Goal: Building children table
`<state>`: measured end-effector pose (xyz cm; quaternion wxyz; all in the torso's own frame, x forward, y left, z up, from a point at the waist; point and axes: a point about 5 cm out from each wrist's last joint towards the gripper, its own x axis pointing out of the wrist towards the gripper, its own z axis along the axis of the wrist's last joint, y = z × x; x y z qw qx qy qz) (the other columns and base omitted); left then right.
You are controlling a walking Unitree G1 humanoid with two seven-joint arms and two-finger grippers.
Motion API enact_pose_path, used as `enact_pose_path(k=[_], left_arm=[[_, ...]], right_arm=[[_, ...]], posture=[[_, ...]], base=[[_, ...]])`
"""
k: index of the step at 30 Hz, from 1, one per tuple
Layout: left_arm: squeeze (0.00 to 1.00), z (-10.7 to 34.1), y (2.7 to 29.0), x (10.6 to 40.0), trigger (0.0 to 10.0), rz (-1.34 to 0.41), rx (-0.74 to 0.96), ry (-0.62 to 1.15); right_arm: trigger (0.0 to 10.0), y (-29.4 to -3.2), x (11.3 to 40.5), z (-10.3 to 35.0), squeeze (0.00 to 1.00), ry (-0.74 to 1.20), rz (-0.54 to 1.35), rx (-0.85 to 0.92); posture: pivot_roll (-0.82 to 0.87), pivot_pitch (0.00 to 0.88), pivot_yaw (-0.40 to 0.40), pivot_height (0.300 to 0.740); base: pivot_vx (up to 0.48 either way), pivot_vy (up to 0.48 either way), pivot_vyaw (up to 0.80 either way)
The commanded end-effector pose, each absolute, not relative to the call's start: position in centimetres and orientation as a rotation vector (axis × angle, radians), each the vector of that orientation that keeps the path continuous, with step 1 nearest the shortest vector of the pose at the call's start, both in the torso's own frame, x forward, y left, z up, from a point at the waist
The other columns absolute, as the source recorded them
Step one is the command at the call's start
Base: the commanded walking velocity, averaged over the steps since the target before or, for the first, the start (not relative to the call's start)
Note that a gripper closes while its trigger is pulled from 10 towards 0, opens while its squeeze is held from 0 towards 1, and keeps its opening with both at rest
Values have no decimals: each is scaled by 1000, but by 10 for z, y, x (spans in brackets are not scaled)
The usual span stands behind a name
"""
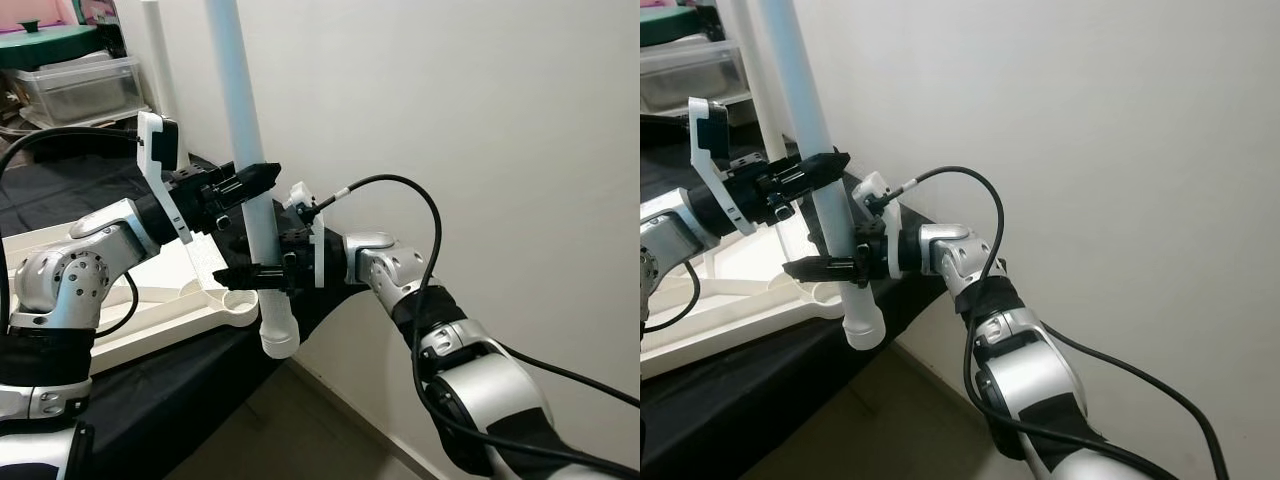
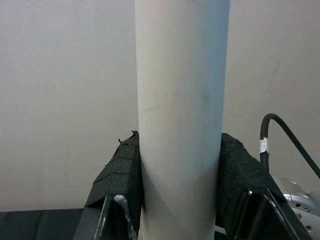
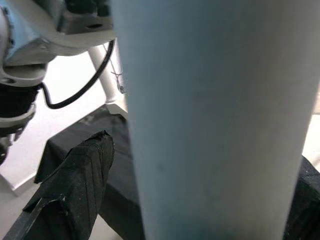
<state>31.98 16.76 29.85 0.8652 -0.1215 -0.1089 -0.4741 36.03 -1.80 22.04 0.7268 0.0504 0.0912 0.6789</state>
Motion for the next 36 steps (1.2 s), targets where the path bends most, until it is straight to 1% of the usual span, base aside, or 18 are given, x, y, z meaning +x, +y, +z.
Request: enact_pose_path(k=[1,15,16,17,18,36], left_arm=[[0,299,163,321,10000,-1017,-252,-231],[0,297,160,321,10000,-1023,-254,-234],[0,298,160,321,10000,-1022,-253,-235],[0,298,160,321,10000,-1021,-252,-236],[0,298,161,321,10000,-1021,-252,-237],[0,296,163,322,10000,-1001,-267,-229]], right_arm=[[10000,-12,360,223,0,199,1498,85],[10000,-8,360,222,0,199,1502,76],[8314,-8,360,223,0,196,1505,74],[8314,-8,360,223,0,195,1507,73],[0,-7,359,223,0,193,1509,75],[0,-3,359,224,0,184,1504,76]], posture=[[7,15,-55,740],[6,6,-50,740],[6,6,-50,740],[6,6,-50,740],[6,6,-50,740],[6,0,-50,740]], base=[[0,0,0],[0,0,0],[0,0,0],[0,0,0],[0,0,0],[0,0,0]])
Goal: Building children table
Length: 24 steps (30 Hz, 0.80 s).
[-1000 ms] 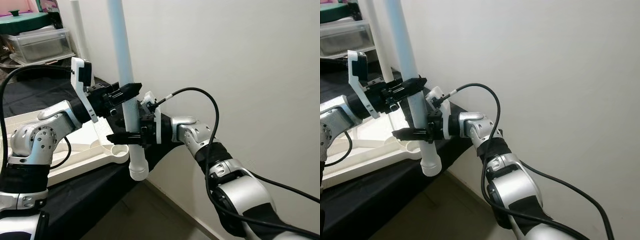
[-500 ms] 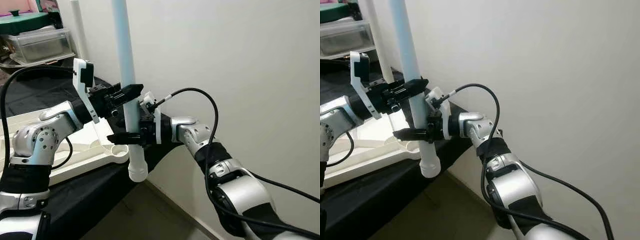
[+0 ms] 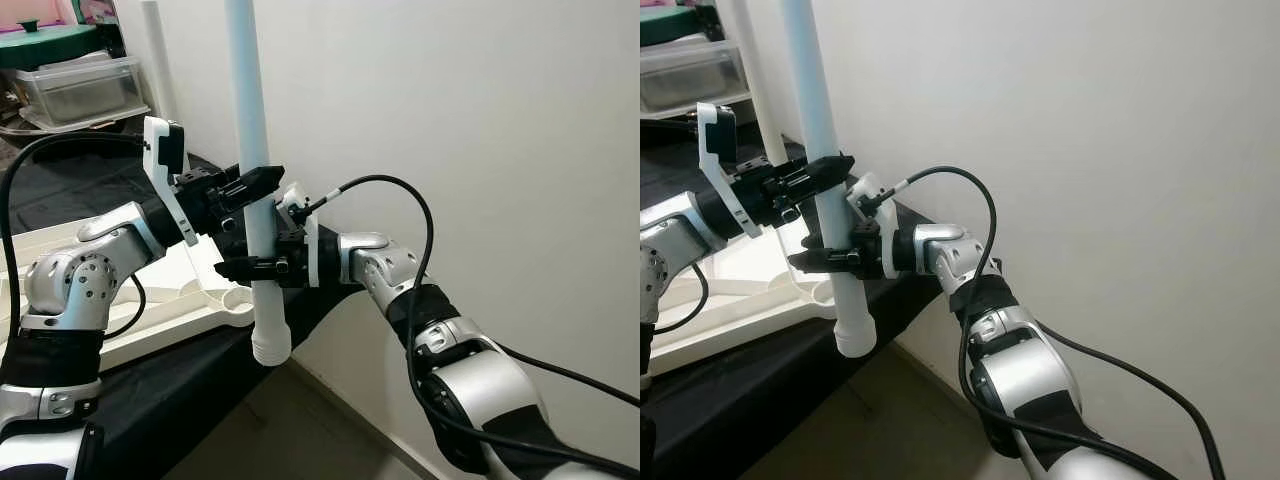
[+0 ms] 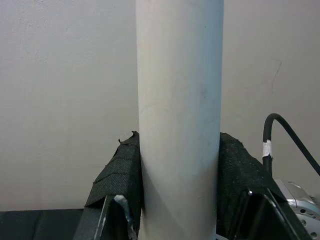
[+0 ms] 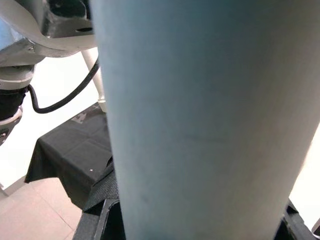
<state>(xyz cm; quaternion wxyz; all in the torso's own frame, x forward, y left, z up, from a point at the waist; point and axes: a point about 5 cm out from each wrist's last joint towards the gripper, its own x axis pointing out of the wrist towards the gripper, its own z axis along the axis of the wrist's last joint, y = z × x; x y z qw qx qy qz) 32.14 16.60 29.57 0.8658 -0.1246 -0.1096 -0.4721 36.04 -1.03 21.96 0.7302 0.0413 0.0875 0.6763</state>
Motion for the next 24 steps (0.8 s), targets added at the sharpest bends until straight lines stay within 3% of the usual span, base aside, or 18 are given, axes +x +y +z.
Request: enact_pose_path(k=[1,2,3,14,15,24], left_arm=[[0,295,163,322,10000,-997,-271,-218],[8,294,163,322,10000,-993,-272,-204],[1000,292,163,323,10000,-993,-282,-195],[1000,284,161,319,10000,-994,-227,-163],[0,284,162,320,10000,-981,-222,-169],[0,294,184,314,10000,-859,-288,-256]], right_arm=[[0,-3,359,224,0,182,1504,76],[0,-3,359,224,0,180,1504,76],[0,-3,359,223,0,180,1503,77],[0,-7,361,223,0,176,1489,83],[0,-8,361,223,0,176,1486,83],[0,-32,375,225,0,141,1348,84]], posture=[[7,0,-50,740],[8,0,-48,740],[10,0,-48,740],[11,0,-44,740],[13,0,-44,740],[16,0,-45,740]], base=[[0,0,0],[0,0,0],[0,0,0],[0,0,0],[0,0,0],[0,0,0]])
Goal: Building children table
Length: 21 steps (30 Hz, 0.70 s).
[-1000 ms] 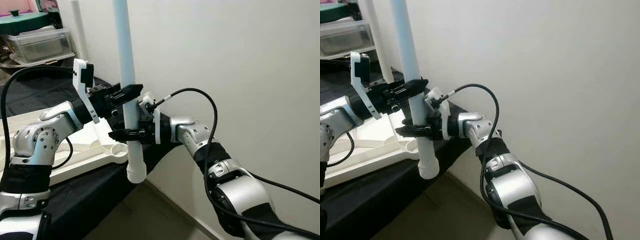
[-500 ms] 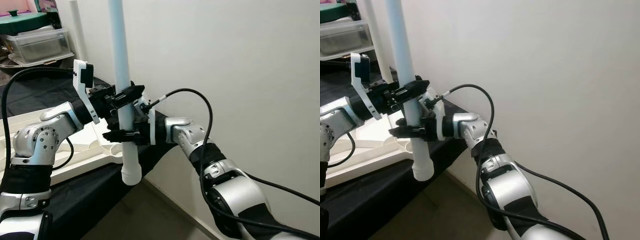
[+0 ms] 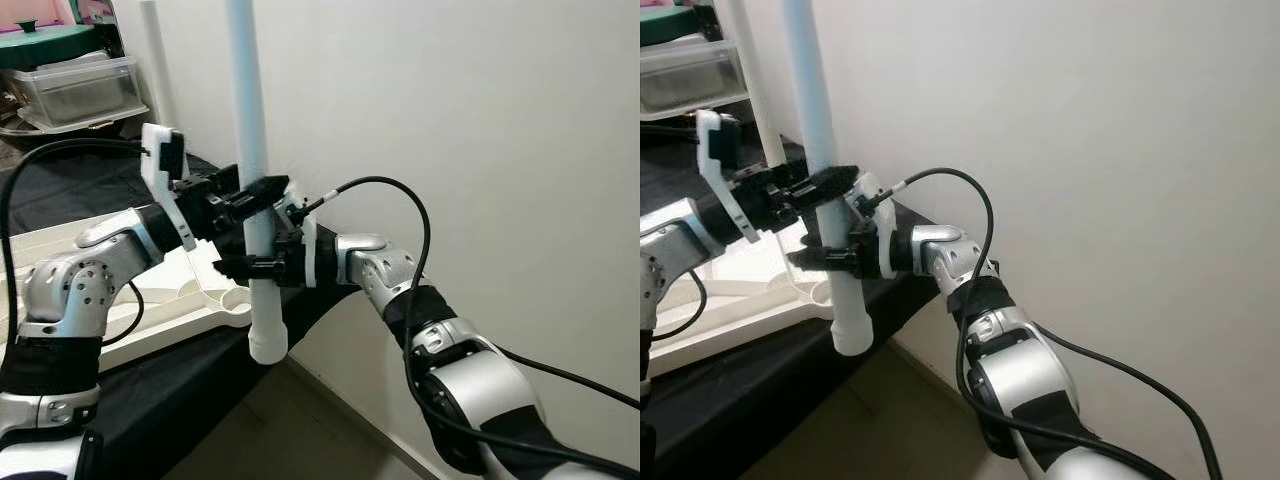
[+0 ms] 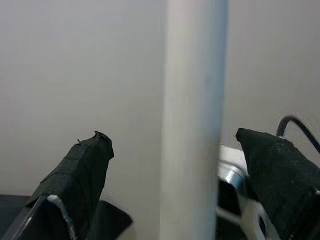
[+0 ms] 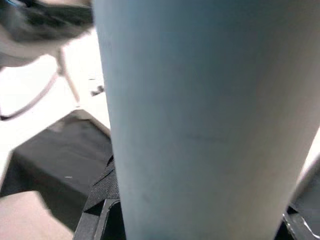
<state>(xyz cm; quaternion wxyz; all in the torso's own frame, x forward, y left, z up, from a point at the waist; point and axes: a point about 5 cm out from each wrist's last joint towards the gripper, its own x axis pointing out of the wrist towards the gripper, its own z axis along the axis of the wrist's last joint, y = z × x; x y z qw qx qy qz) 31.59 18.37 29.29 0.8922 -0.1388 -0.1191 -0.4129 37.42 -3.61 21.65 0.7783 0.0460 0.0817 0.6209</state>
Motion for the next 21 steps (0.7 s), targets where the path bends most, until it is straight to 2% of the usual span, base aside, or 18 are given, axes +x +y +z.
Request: enact_pose_path(k=[1,4,8,9,12,13,14,15,17,21], left_arm=[[0,296,188,312,10000,-837,-296,-274],[0,301,198,306,10000,-790,-334,-317],[0,299,206,301,10000,-669,-339,-356],[0,295,209,301,10000,-595,-325,-364],[0,293,211,300,10000,-545,-316,-368],[0,285,213,299,10000,-442,-306,-377],[0,274,214,296,10000,-348,-327,-380],[0,274,214,296,10000,-348,-327,-380],[0,253,209,288,10000,-211,-313,-357],[0,235,195,278,10000,-178,-256,-310]], right_arm=[[0,-37,378,226,0,140,1326,80],[0,-54,385,229,0,126,1243,69],[0,-71,398,240,0,42,1044,93],[3412,-76,402,244,0,5,963,85],[3412,-79,404,247,0,-18,914,78],[10000,-81,406,252,0,-73,857,88],[10000,-82,405,257,0,-131,826,97],[10000,-82,405,257,0,-131,826,97],[10000,-82,401,260,0,-211,779,85],[10000,-83,396,257,0,-253,715,60]], posture=[[16,0,-45,740],[16,0,-45,740],[19,0,-48,740],[22,0,-47,740],[22,0,-47,740],[22,0,-46,740],[20,0,-40,740],[20,0,-40,740],[20,0,-40,740],[20,0,-40,740]], base=[[0,0,0],[0,0,0],[0,0,0],[0,0,0],[0,0,0],[0,0,0],[0,0,0],[0,0,0],[0,0,0],[0,0,234]])
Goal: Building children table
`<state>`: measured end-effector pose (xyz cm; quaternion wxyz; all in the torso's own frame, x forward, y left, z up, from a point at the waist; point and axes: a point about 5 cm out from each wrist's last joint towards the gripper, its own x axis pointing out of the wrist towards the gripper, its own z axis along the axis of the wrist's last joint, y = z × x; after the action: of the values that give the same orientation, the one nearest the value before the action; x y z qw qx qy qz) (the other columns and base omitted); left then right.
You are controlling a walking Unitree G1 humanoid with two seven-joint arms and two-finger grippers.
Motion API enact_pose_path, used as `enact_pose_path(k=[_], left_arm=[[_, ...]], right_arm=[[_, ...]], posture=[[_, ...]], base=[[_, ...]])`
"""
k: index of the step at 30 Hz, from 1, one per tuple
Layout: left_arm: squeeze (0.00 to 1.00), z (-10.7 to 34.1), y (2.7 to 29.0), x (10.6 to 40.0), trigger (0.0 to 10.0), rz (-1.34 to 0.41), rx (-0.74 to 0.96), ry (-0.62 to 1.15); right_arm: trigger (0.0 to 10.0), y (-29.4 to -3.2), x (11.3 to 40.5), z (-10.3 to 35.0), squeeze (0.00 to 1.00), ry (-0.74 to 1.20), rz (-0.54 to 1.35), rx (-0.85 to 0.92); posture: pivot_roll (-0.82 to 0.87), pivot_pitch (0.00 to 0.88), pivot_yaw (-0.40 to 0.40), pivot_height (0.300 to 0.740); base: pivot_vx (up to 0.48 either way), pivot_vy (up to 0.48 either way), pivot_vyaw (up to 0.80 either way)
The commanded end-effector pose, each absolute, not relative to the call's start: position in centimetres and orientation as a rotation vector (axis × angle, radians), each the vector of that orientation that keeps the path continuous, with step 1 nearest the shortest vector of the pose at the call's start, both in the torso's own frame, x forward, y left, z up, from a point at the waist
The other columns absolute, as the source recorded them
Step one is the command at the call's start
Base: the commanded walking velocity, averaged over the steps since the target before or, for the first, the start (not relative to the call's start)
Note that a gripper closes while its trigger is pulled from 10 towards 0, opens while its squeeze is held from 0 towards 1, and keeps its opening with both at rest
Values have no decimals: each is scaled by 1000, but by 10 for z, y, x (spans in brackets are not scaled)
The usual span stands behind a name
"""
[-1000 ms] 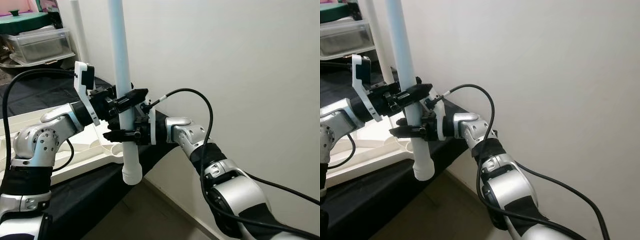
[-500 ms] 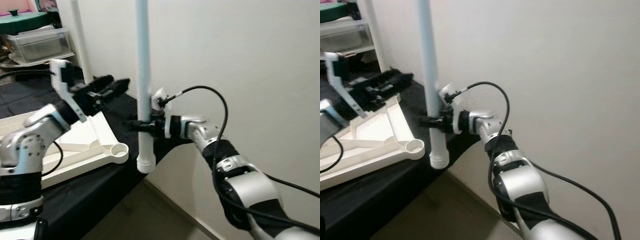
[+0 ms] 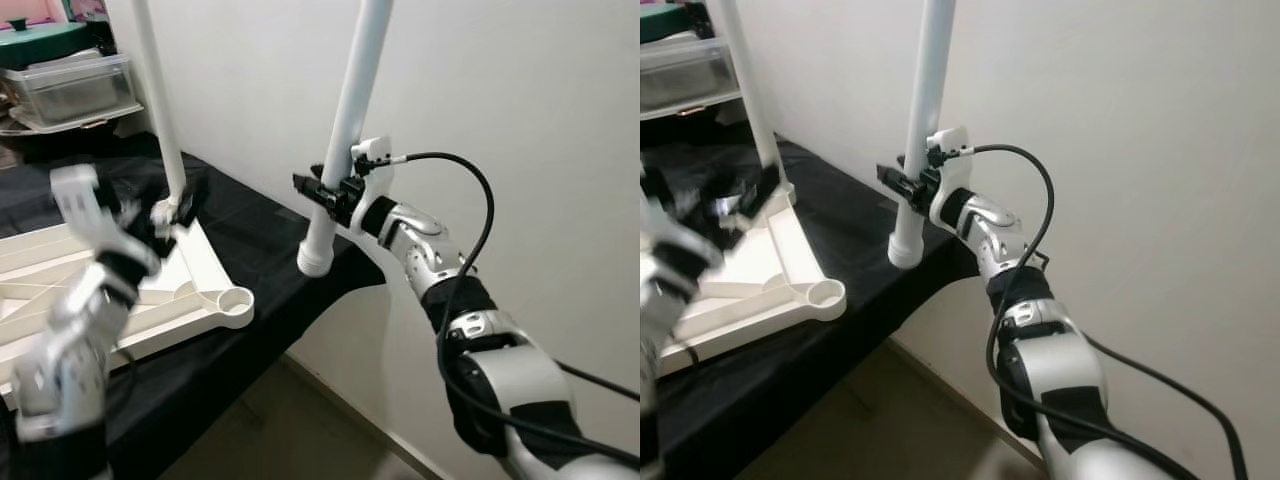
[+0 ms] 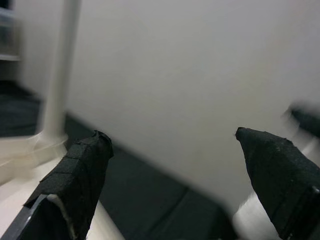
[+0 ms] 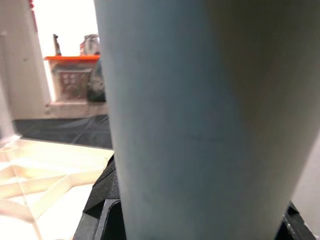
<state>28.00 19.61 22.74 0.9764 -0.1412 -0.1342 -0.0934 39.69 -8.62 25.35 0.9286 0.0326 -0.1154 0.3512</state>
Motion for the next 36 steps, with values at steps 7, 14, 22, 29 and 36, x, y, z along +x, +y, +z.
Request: enact_pose_path(k=[7,14,22,29,36], left_arm=[[0,211,168,263,10000,-181,-183,-220],[0,190,153,253,10000,-127,-177,-156],[0,186,141,251,10000,-110,-139,-155],[0,186,142,249,10000,-85,-129,-157],[0,187,143,246,10000,-64,-116,-175]], right_arm=[[10000,-86,389,250,0,-309,623,15],[10000,-94,385,244,0,-347,519,41],[10000,-91,371,247,0,-374,497,51],[10000,-90,366,246,0,-386,478,77],[10000,-84,362,246,0,-384,482,86]], posture=[[14,0,-29,740],[-17,0,-23,740],[-66,0,14,740],[-66,0,14,740],[-65,0,11,740]], base=[[0,0,800],[0,0,800],[0,0,800],[0,0,800],[0,0,800]])
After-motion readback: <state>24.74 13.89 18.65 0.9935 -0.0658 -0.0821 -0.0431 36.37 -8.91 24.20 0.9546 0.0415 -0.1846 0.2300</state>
